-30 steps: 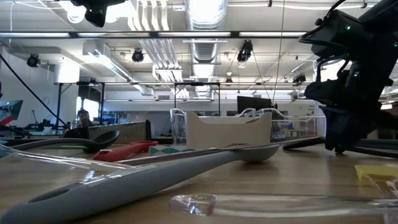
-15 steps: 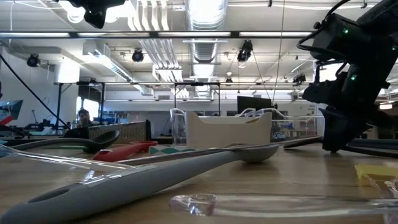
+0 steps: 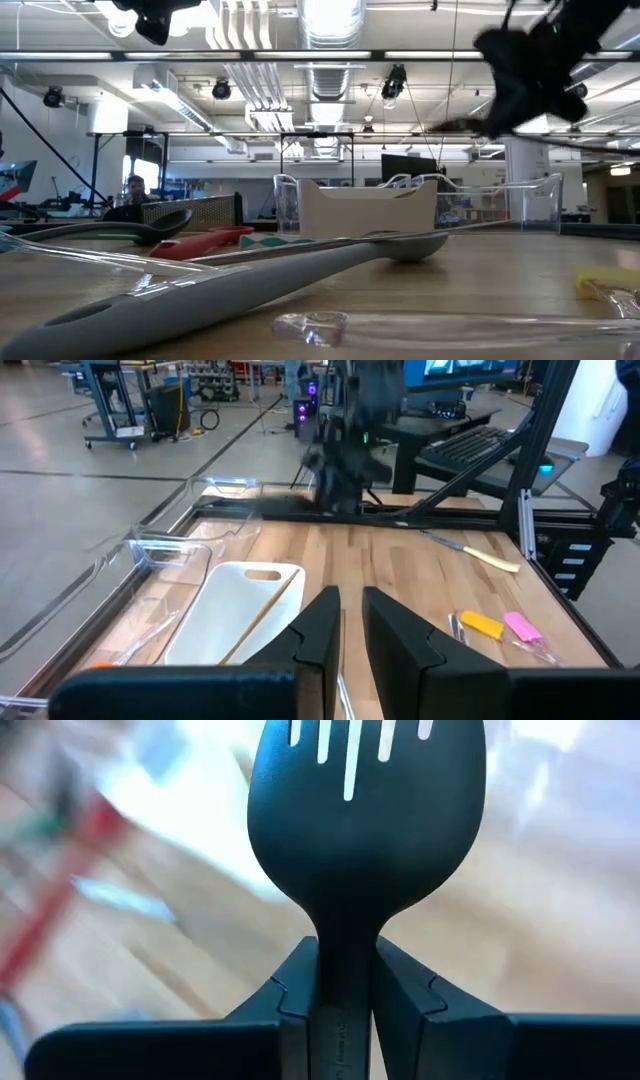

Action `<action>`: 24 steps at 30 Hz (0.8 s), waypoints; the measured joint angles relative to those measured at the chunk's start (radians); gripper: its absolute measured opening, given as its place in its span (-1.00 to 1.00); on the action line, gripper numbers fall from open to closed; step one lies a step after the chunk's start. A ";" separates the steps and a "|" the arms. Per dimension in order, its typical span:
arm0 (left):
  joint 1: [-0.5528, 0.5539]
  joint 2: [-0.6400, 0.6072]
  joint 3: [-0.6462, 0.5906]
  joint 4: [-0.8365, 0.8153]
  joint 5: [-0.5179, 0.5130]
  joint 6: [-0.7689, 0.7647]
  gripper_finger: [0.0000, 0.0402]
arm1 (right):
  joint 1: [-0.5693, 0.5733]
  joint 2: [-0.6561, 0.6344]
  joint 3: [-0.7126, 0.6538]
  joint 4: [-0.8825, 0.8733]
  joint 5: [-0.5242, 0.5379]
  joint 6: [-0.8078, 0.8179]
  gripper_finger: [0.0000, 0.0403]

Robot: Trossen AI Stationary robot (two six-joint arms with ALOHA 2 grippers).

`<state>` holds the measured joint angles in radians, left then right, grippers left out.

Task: Pick & Place Kitchen Items
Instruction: Put the black slotted spoon into the right transparent bin

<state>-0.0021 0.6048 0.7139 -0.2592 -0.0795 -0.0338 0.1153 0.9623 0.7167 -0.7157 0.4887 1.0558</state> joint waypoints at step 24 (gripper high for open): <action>0.000 0.000 0.000 0.015 0.000 0.034 -0.74 | -0.612 0.224 0.899 -0.650 -0.026 -0.966 -0.75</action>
<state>-0.0021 0.6044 0.7139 -0.2443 -0.0795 -0.0002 -0.4967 1.1862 1.6152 -1.3655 0.4627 0.0898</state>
